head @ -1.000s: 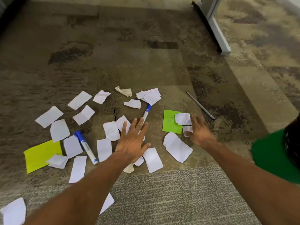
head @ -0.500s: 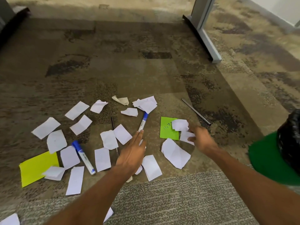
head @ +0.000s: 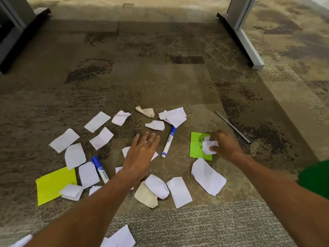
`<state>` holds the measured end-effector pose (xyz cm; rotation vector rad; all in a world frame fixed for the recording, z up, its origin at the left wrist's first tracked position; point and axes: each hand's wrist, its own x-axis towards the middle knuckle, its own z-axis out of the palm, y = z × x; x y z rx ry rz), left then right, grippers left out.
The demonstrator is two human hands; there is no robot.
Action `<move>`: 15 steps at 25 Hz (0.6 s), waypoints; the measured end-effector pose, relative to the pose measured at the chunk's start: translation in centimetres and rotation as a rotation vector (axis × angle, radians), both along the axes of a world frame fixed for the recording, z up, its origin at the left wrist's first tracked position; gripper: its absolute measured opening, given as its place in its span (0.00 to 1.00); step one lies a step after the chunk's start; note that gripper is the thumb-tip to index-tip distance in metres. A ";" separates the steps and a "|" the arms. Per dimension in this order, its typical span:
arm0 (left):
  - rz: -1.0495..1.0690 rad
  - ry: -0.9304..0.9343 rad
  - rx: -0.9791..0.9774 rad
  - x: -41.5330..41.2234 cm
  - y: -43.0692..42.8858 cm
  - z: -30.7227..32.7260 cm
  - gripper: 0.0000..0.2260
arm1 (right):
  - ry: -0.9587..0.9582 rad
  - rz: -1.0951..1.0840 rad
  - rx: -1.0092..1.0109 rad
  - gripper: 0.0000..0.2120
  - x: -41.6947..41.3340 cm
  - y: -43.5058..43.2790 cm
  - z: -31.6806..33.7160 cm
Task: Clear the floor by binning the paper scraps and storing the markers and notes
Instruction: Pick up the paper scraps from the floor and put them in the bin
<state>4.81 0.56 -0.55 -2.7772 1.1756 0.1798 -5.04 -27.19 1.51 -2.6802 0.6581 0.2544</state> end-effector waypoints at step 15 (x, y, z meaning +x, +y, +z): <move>0.095 0.174 -0.069 -0.4 0.2 0.1 0.37 | -0.090 0.458 -0.257 0.20 6.6 1.0 3.0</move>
